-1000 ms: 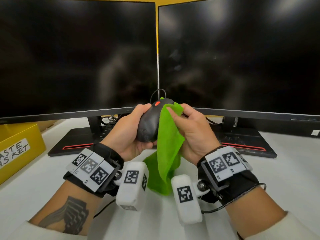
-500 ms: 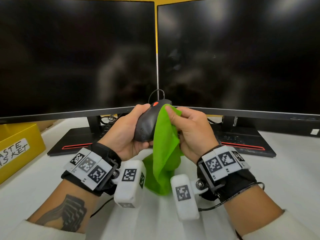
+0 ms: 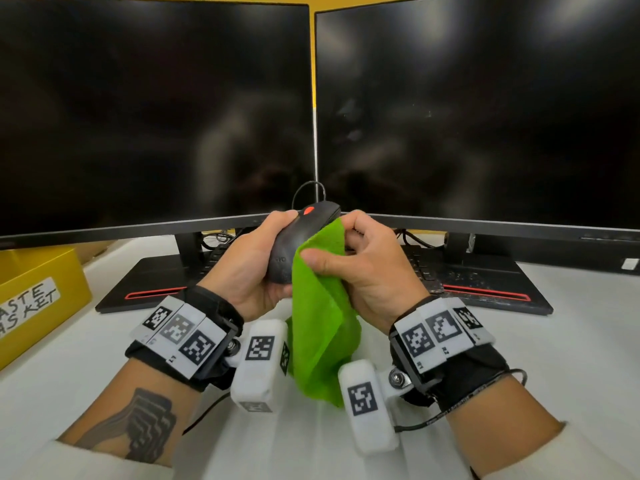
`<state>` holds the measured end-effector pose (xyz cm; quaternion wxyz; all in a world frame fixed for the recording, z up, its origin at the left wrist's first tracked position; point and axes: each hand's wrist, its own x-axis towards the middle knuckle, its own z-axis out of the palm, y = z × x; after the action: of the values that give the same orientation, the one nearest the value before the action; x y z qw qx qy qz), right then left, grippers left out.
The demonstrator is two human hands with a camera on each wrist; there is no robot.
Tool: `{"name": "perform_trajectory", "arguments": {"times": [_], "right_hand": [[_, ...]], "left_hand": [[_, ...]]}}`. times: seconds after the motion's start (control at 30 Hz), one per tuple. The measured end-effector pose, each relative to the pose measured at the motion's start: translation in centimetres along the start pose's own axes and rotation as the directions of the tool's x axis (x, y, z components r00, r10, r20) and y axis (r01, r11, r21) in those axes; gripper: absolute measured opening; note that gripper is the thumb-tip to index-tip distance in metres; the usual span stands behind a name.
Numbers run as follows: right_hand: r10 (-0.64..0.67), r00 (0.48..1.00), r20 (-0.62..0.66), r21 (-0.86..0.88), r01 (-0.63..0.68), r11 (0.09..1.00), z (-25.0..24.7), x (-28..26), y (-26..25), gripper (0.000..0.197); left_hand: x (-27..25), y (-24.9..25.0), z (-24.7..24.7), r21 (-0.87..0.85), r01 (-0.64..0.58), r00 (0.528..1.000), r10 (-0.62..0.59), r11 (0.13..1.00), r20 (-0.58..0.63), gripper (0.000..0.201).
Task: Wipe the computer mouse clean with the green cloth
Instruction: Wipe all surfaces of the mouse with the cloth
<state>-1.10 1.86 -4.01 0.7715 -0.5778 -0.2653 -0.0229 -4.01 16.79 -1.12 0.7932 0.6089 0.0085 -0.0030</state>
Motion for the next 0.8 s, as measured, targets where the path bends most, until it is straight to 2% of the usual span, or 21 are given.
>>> {"name": "perform_trajectory", "arguments": {"times": [0.1,0.23,0.4,0.53,0.63,0.7,0.77,0.8], "right_hand": [[-0.025,1.000,-0.014,-0.090,0.024,0.996,-0.2,0.1,0.1,0.048],[0.001,0.998,-0.055,0.011,0.000,1.000,-0.4,0.0,-0.7,0.037],[0.067,0.980,-0.187,0.083,-0.052,0.995,-0.4,0.5,-1.3,0.059],[0.143,0.955,-0.259,0.125,-0.113,0.986,-0.5,0.7,-1.4,0.049],[0.188,0.954,-0.235,0.118,-0.164,0.979,-0.7,0.7,-1.2,0.042],[0.222,0.952,-0.212,0.185,-0.184,0.965,-0.9,0.7,-1.5,0.051],[0.256,0.936,-0.242,0.275,-0.187,0.943,-1.3,0.9,-2.1,0.040],[0.280,0.926,-0.255,0.320,-0.192,0.928,-1.5,0.9,-2.5,0.040]], "left_hand": [[0.1,-0.1,-0.3,-0.006,0.006,1.000,-0.006,1.000,-0.016,0.059],[0.2,-0.1,-0.4,0.001,0.027,0.999,-0.027,1.000,0.030,0.045],[0.0,0.1,0.1,0.100,0.037,0.999,-0.039,0.994,0.020,0.054],[0.3,0.0,0.2,0.119,0.008,1.000,-0.008,0.993,0.001,0.052],[0.3,0.0,0.3,0.075,0.003,0.999,0.000,0.997,-0.032,0.048],[0.2,0.1,0.5,0.026,0.020,0.998,-0.018,0.999,-0.065,0.044],[0.2,0.4,0.3,-0.059,0.023,0.994,-0.029,0.998,-0.103,0.039],[0.3,0.5,0.2,-0.106,0.017,0.993,-0.029,0.994,-0.117,0.037]]}}
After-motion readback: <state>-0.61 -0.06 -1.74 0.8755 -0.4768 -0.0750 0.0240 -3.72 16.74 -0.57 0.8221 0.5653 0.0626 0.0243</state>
